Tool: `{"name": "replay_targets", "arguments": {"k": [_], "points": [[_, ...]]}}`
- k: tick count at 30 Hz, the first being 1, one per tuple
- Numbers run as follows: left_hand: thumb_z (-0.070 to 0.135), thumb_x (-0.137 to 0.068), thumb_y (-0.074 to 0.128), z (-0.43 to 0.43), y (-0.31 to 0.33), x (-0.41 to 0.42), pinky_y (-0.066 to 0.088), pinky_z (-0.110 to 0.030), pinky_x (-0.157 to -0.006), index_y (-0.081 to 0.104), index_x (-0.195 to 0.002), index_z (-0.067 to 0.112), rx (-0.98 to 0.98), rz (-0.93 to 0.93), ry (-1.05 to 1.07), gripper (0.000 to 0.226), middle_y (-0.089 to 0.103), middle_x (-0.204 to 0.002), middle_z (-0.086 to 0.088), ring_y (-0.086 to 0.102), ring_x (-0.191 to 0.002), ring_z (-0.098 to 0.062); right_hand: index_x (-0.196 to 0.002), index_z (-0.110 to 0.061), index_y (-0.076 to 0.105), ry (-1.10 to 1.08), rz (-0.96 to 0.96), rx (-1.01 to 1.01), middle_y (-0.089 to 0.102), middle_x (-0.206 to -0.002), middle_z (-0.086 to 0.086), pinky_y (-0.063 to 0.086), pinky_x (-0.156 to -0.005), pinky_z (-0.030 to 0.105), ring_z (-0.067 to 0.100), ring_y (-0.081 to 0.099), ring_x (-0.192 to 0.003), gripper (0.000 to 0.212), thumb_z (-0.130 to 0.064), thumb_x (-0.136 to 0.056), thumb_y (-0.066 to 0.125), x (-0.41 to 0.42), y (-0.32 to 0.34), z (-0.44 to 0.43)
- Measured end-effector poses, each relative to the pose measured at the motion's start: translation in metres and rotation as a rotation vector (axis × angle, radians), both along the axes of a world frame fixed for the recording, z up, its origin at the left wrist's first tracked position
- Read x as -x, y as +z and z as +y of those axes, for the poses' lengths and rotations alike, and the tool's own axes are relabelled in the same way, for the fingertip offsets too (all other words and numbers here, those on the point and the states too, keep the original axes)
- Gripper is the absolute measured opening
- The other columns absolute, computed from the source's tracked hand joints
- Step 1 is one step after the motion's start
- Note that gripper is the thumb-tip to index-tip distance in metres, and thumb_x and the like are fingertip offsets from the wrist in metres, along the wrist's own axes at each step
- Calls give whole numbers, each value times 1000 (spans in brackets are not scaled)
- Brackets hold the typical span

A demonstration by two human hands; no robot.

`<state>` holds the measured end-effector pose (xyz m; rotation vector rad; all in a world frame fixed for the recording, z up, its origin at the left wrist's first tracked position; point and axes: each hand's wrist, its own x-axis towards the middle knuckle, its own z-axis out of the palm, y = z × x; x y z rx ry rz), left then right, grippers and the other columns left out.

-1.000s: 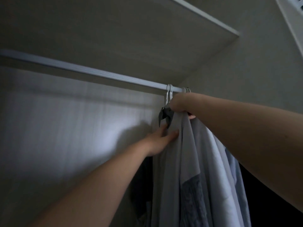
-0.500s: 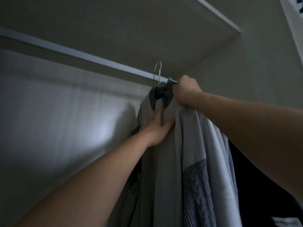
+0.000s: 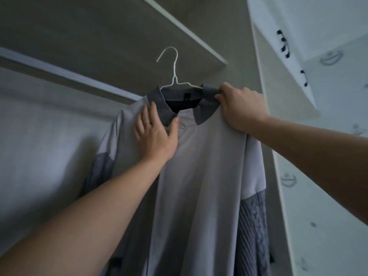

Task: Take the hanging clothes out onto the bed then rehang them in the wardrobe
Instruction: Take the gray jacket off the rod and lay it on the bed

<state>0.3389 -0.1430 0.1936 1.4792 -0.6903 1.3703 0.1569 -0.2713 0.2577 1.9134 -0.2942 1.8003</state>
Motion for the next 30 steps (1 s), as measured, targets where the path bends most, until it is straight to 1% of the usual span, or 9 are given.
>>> {"name": "replay_targets", "arguments": {"k": [3,8,15,18,21,23,25,27,30], "points": [[60,-91,35,-27,6,44,14,-49,-119,21,-157,15,11,-69,-25,80,23,-162,-12,19,-149,-29,-97,-21,44,-38,-54,8,63,-89,21,32,-56,37,42,59,-75,26,-44,-100,32,55,4,-27],[60,-91,31,-82,11,129,13,-54,-120,21,-156,11,-15,-120,-118,82,23,-162,-13,19,-149,-31,-99,-24,44,-185,-115,-46,64,-95,22,30,-61,37,43,59,-78,23,-44,-100,33,165,2,-76],[63,-93,25,-175,-16,271,11,-55,-119,22,-155,19,-121,-104,-327,76,25,-162,-5,18,-149,-30,-99,-22,46,-437,-98,-99,67,-98,18,30,-62,37,43,61,-82,23,-42,-101,36,344,-26,-122],[61,-94,27,-212,-28,336,17,-56,-116,34,-148,22,-149,-88,-445,67,42,-151,-3,32,-141,-29,-101,-23,48,-554,-85,-134,67,-97,14,31,-63,36,41,61,-81,23,-42,-101,35,425,-45,-134],[56,-96,29,-251,-45,398,28,-51,-107,45,-134,21,-208,-91,-596,55,56,-132,-7,48,-123,-33,-101,-25,47,-666,-83,-178,68,-97,9,31,-63,36,38,61,-79,23,-43,-101,34,502,-68,-143],[52,-98,29,-278,-59,439,32,-46,-97,49,-123,21,-254,-100,-710,45,60,-120,-6,52,-111,-33,-100,-26,48,-728,-82,-208,68,-95,6,32,-63,36,34,59,-74,23,-43,-101,33,550,-86,-147],[46,-102,31,-306,-75,477,34,-44,-90,52,-114,20,-288,-113,-784,36,61,-112,-6,54,-103,-32,-100,-26,48,-793,-77,-241,68,-93,2,31,-62,35,27,49,-66,24,-43,-102,32,591,-105,-152],[40,-103,35,-334,-93,512,36,-45,-87,54,-108,17,-325,-141,-802,30,63,-106,-8,55,-99,-34,-100,-26,48,-860,-71,-271,67,-92,0,31,-63,34,22,43,-65,23,-43,-102,32,627,-125,-155],[33,-104,37,-372,-123,563,37,-45,-85,56,-104,13,-404,-151,-869,27,64,-102,-11,56,-96,-34,-98,-26,49,-948,-68,-312,67,-90,-1,32,-62,34,23,45,-66,21,-42,-101,35,675,-156,-159]]}}
